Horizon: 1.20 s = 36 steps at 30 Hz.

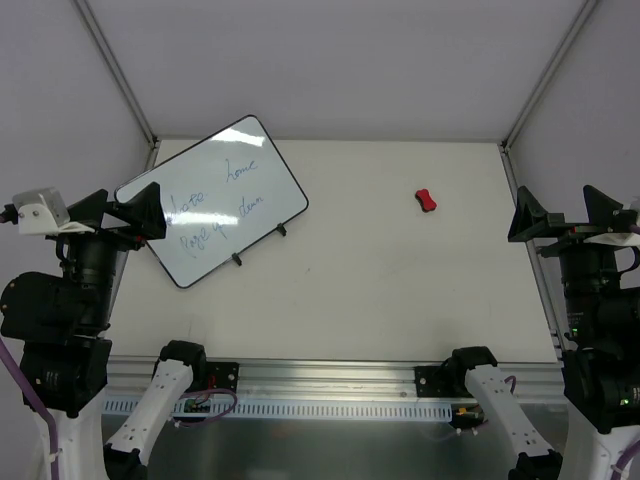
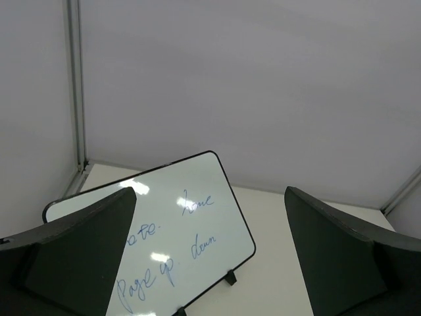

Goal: Erase the whiteboard

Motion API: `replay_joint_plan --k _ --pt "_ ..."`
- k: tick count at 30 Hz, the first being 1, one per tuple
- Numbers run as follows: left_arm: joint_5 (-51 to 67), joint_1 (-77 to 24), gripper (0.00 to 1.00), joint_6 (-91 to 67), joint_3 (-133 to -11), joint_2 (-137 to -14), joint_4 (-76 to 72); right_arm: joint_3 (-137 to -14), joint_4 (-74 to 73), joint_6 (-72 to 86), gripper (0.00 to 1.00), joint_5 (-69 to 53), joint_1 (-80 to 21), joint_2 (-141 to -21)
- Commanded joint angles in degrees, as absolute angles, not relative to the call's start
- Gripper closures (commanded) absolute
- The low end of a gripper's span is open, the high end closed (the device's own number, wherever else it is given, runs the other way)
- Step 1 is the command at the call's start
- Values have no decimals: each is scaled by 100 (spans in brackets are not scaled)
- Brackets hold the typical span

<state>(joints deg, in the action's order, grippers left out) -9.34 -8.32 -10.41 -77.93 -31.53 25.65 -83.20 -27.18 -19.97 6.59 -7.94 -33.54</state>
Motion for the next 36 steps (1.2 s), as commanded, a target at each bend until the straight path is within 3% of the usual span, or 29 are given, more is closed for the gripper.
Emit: replay_joint_plan --k 1,15,21,28,36 --pt "-756 -888 1 -1186 -7813 -3287 2461 -8306 -2382 -1951 1 765 -870 -3410" --pt "-1037 -888 1 -2012 -7498 -4148 2707 -7638 -2188 -1521 1 -219 -914 -3568" --pt "-651 -940 1 -3242 -6558 -4815 2760 -7243 -2215 -1240 1 -492 -914 -3691" --pt "-1915 -2520 1 -4411 -6196 -6465 2777 -6610 -2215 -1055 1 -712 -914 -3718" --pt "-2698 -3084 1 -5264 -6811 -8436 2777 -6135 -2232 -747 1 -1107 -914 -3841"
